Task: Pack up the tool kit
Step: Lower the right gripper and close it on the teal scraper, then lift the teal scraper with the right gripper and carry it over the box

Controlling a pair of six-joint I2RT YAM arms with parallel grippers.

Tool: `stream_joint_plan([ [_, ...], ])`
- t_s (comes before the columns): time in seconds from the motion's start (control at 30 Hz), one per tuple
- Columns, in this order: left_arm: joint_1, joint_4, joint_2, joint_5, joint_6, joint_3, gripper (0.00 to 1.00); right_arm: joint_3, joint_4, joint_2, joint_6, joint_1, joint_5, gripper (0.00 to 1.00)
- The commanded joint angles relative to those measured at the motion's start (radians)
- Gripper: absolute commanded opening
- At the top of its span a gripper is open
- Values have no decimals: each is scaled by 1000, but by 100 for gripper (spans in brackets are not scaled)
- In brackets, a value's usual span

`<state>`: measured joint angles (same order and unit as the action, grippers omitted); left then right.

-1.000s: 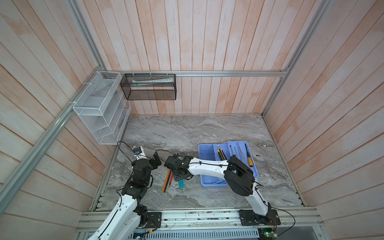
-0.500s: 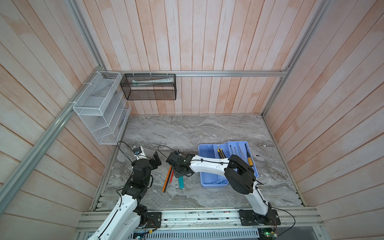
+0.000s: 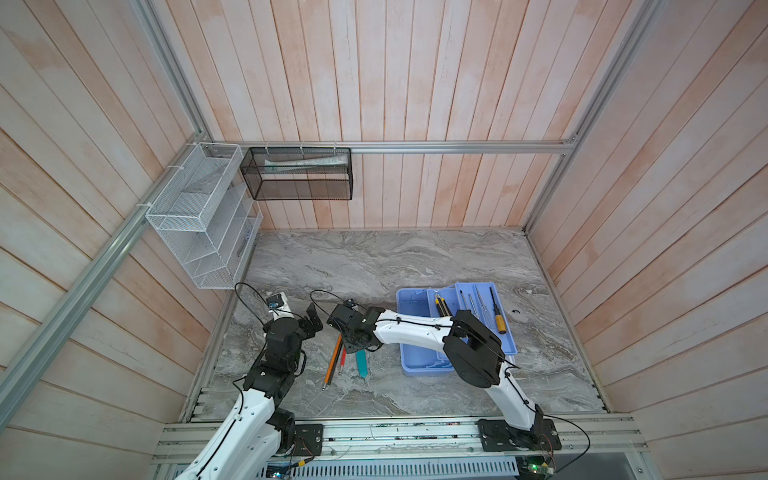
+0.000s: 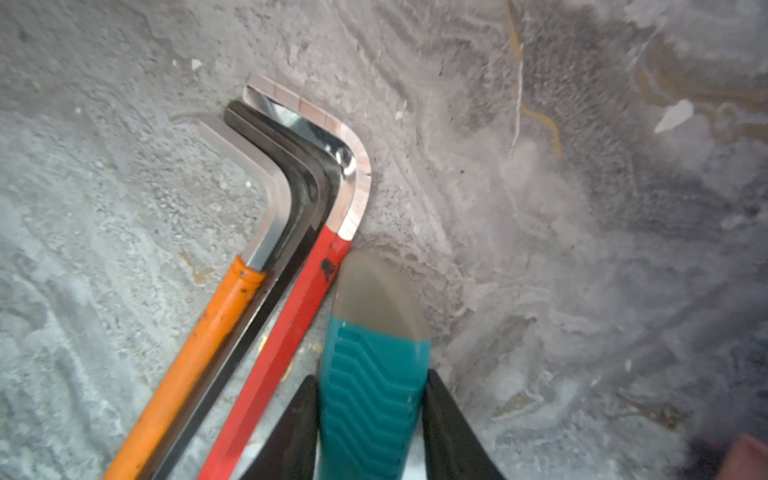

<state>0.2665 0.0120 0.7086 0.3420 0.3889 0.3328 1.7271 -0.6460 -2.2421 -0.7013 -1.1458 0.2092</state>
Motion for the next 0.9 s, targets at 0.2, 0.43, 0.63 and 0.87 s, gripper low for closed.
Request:
stream_joint_plan([
  [0.2,-6,3,-7,9,7,-15,100,-11,-72,8,8,-4,36,20],
  [0.43,-6,3,-6,9,6,-14,100,-18,-84,78,25,1,55,12],
  [0.63,-7,2,-3,11,6,-13,100,-86,-40,176,39,28,33,8],
  [0.87,-6,3,-3,12,6,-13,100,-179,-3,314,70,76,-2,5],
])
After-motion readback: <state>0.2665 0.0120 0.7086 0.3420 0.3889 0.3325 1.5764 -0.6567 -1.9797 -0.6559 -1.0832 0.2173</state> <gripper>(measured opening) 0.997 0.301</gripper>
